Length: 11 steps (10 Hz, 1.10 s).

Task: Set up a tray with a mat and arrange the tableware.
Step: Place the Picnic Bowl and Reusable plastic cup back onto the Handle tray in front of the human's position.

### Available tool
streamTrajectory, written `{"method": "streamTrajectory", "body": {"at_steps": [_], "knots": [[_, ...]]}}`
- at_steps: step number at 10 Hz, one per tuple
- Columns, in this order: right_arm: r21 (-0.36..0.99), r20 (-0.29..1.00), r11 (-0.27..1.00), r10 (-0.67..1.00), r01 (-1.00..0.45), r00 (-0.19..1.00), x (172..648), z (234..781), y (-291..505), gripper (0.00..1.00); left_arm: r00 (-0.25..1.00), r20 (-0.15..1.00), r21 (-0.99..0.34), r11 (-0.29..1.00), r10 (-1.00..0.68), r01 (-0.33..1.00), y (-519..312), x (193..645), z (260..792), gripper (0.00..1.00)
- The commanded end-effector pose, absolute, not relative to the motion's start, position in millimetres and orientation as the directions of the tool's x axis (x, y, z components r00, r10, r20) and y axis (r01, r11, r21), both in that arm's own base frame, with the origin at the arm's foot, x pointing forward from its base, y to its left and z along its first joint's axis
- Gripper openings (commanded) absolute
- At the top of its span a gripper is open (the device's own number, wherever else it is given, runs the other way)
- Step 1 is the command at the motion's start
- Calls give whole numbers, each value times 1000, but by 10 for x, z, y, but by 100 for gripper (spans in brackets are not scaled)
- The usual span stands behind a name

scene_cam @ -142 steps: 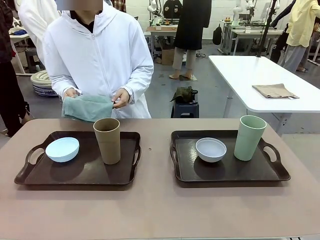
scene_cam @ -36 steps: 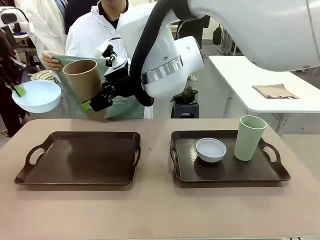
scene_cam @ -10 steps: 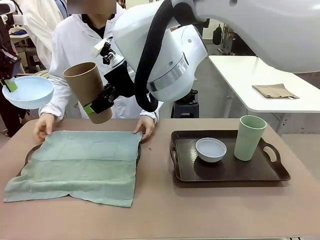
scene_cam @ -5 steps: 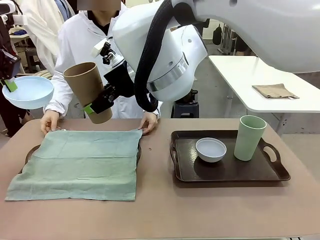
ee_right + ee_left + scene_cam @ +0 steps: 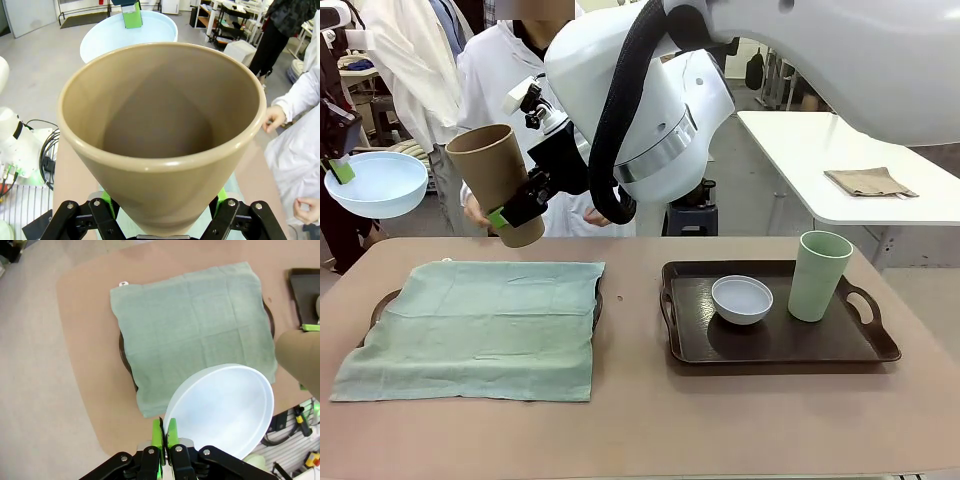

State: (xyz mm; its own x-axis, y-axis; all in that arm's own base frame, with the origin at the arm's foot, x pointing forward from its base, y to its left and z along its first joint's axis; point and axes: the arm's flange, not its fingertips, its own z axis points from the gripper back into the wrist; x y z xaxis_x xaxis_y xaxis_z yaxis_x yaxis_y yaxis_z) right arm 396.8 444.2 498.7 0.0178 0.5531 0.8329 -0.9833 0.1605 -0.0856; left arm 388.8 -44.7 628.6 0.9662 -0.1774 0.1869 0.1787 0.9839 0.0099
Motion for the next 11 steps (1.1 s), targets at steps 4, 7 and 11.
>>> {"method": "streamTrajectory", "body": {"at_steps": [4, 7, 11], "knots": [[-97, 838, 161, 546, -982, 7, 3976, 4991, 4459, 3, 963, 203, 11, 984, -176, 177, -455, 3896, 6266, 0], [-78, 873, 145, 488, -986, 3, 4056, 4765, 4261, 82, 976, 126, -1, 984, -177, 178, -395, 4032, 6034, 4], [-108, 945, 211, 326, -972, -34, 4220, 4084, 3843, 82, 989, 35, -87, 985, -145, 148, -294, 4304, 5328, 4]]}}
